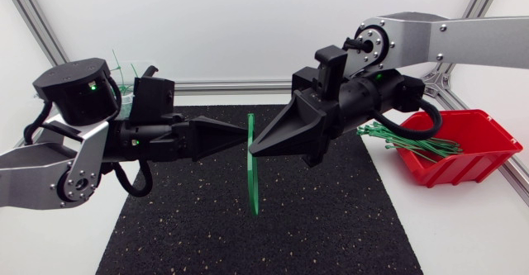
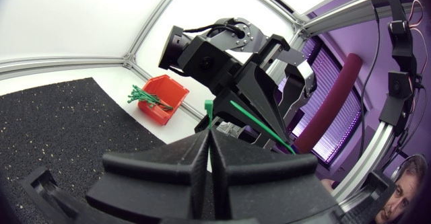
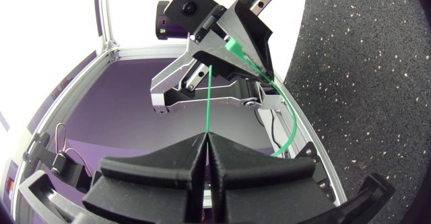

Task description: Take a green cable tie from the red box, thread the tail through the head to close it, then place it in the transparent bin on the left.

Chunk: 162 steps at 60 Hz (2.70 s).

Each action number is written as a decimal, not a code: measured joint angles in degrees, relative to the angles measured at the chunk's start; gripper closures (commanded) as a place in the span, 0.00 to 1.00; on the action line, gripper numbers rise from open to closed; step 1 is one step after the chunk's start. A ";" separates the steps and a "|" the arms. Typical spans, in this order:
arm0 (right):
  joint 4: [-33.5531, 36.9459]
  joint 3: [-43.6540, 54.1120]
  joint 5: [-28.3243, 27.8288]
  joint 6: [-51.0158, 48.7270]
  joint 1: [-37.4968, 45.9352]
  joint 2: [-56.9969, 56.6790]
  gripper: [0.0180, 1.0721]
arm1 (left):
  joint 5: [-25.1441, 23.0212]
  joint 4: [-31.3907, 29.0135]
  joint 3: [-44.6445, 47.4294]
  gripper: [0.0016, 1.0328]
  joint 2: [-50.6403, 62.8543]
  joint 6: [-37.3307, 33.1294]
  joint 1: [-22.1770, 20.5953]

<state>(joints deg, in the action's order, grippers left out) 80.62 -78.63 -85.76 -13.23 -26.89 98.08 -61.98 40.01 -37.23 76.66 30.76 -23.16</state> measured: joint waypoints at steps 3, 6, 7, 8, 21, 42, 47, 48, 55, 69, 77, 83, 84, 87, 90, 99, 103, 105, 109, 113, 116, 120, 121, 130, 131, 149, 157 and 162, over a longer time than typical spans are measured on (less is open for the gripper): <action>0.00 0.00 0.00 -0.13 -0.04 0.24 0.95 | 0.37 0.02 0.00 0.97 -0.13 -0.20 0.00; 0.00 0.00 -0.02 -0.13 -0.04 0.42 0.95 | 0.61 0.13 0.00 0.97 -0.24 -0.68 0.00; 0.00 0.00 -0.02 -0.15 -0.04 0.42 0.95 | 0.61 0.15 0.00 0.97 -0.28 -0.68 0.00; 0.00 0.00 -0.02 -0.15 -0.04 0.42 0.95 | 0.63 0.15 0.00 0.97 -0.33 -0.83 0.00; 0.00 0.22 -0.07 -0.52 -0.04 0.48 0.95 | 1.05 0.15 0.00 0.97 -1.31 -1.44 -0.02; 0.00 0.66 -0.15 -0.55 -0.17 0.50 0.95 | 2.14 0.15 0.00 0.97 -2.38 -2.60 -0.72; 0.00 0.66 -0.15 -0.57 -0.52 0.50 0.95 | 2.40 0.15 0.00 0.97 -2.38 -2.82 -1.03; 0.00 0.66 -0.15 -0.55 -0.57 0.50 0.95 | 2.51 0.15 0.00 0.97 -2.38 -2.84 -1.05; 0.00 0.66 -0.15 -0.57 -0.76 0.33 0.95 | 2.56 0.15 0.02 0.97 -2.38 -2.99 -1.29; 0.00 0.66 -0.17 -0.59 -0.61 -1.18 0.95 | 2.56 0.15 0.02 0.97 -2.38 -2.97 -1.31; 0.00 0.63 -0.17 -0.96 0.11 -1.44 0.95 | 2.56 0.13 0.02 0.97 -2.38 -2.97 -1.40; 0.00 0.63 -0.17 -1.01 0.48 -1.42 0.95 | 2.56 0.13 0.02 0.97 -2.60 -2.97 -1.40; 0.00 0.63 -0.17 -1.05 0.52 -1.42 0.95 | 2.56 0.13 0.02 0.97 -2.69 -2.97 -1.40; 0.02 0.63 -0.17 -1.44 0.68 -1.36 0.95 | 2.56 0.13 0.09 0.97 -2.99 -2.97 -1.40; 0.00 0.63 -0.17 -1.62 0.72 -1.27 0.95 | 2.56 0.13 0.13 0.97 -3.28 -2.97 -1.40; 0.00 0.46 -0.17 -1.66 0.76 -0.87 0.95 | 2.56 0.13 0.17 0.97 -3.54 -2.97 -1.40; 0.02 0.42 -0.20 -1.84 0.76 -0.83 0.95 | 2.56 0.13 0.20 0.97 -3.54 -2.95 -1.40; 0.07 0.35 -0.20 -1.84 0.74 -0.83 0.95 | 2.56 0.13 0.20 0.97 -3.54 -2.97 -1.40; 0.20 0.20 -0.20 -1.84 0.70 -0.83 0.95 | 2.56 0.13 0.20 0.97 -3.54 -2.97 -1.40; 0.20 0.20 -0.20 -1.84 0.72 -0.83 0.95 | 2.56 0.13 0.20 0.97 -3.54 -2.97 -1.55; 0.20 0.20 -0.20 -1.86 0.72 -0.79 0.95 | 2.56 0.13 0.20 0.97 -3.54 -2.97 -1.77; 0.20 0.20 -0.20 -1.88 0.70 -0.77 0.95 | 2.56 0.13 0.20 0.97 -3.54 -2.97 -2.05; 0.20 0.20 -0.20 -1.88 0.70 -0.72 0.95 | 2.56 0.13 0.20 0.97 -3.54 -2.97 -2.05; 0.20 0.20 -0.22 -2.08 0.70 -0.46 0.95 | 2.56 0.13 0.20 0.97 -3.54 -2.97 -2.05; 0.20 0.20 -0.20 -2.10 0.72 -0.46 0.95 | 2.56 0.13 0.20 0.97 -3.54 -2.97 -2.05; 0.20 0.20 -0.22 -2.34 0.70 -0.46 0.95 | 2.56 0.13 0.22 0.97 -3.54 -2.97 -2.05; 0.20 0.20 -0.24 -2.69 0.63 -0.46 0.95 | 2.56 0.13 0.22 0.97 -3.54 -2.95 -2.05; 0.20 0.20 -0.22 -2.73 0.42 -0.46 0.95 | 2.56 0.13 0.22 0.97 -3.54 -2.97 -2.05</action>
<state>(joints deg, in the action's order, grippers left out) 80.82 -78.43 -85.97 -15.97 -26.48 97.62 -59.42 40.14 -37.01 73.12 27.79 -25.21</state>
